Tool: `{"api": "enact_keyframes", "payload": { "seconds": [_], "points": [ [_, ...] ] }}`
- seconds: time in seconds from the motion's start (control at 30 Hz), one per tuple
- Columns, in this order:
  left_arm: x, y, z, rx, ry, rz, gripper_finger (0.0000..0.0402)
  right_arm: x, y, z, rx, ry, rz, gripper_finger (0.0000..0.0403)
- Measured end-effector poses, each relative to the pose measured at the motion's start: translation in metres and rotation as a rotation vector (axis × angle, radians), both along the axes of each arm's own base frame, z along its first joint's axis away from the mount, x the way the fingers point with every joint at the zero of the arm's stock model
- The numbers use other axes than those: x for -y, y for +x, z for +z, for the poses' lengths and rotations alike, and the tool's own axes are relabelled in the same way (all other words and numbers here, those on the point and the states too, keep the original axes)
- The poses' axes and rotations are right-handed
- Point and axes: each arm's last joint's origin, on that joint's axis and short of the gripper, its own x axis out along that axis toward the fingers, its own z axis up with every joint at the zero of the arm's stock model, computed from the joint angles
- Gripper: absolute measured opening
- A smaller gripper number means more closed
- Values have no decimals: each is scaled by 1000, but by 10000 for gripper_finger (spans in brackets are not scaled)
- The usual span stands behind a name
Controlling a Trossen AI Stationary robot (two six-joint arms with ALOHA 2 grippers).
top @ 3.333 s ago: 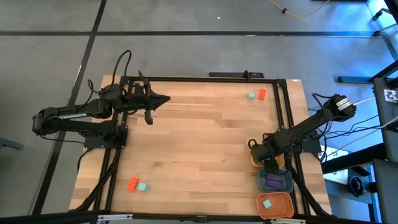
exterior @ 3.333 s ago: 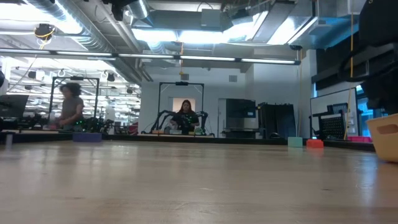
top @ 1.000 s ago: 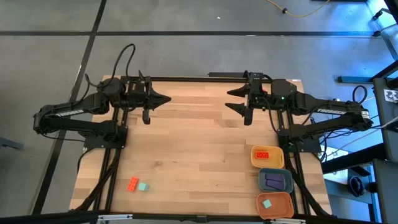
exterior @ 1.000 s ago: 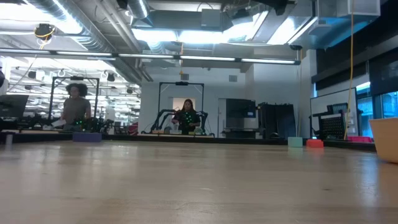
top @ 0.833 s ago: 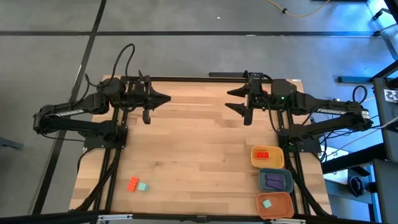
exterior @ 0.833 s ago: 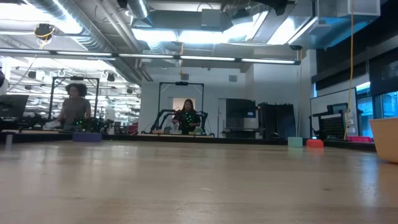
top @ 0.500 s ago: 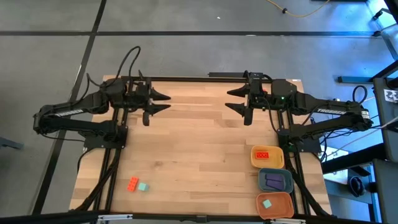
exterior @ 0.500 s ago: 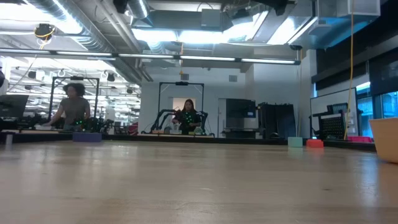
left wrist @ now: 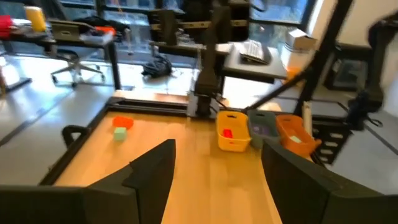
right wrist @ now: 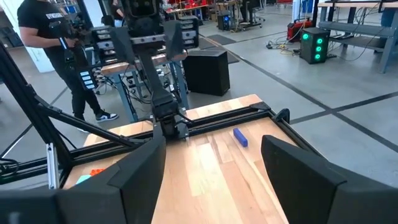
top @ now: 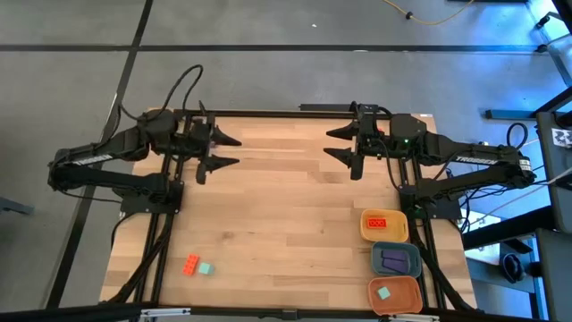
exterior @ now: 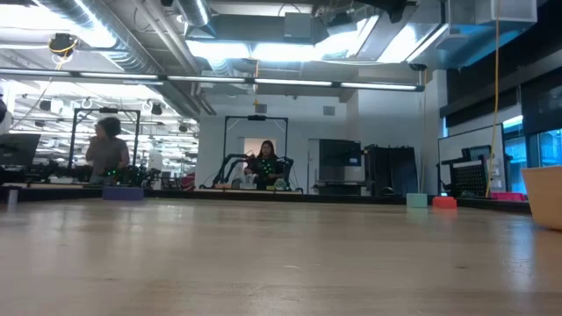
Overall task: Sort & place blocks by color
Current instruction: Put the bottom light blue block into the orange bin
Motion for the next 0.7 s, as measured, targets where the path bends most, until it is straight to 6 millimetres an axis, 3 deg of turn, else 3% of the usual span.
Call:
{"api": "enact_keyframes", "payload": {
  "seconds": [0.2,0.3,0.4,0.57,0.7],
  "points": [
    [21,6,19,-115,54,-37,230,0,0,0,-1,-4,0,267],
    [32,4,28,-127,73,-59,230,0,0,0,-5,-24,3,244],
    [42,5,35,-102,87,-67,230,0,0,0,-5,-24,3,183],
    [57,2,37,-101,95,-63,230,0,0,0,-8,-26,4,24],
    [69,3,35,-110,58,-76,230,0,0,-1,-11,-20,15,5]
  ]
}}
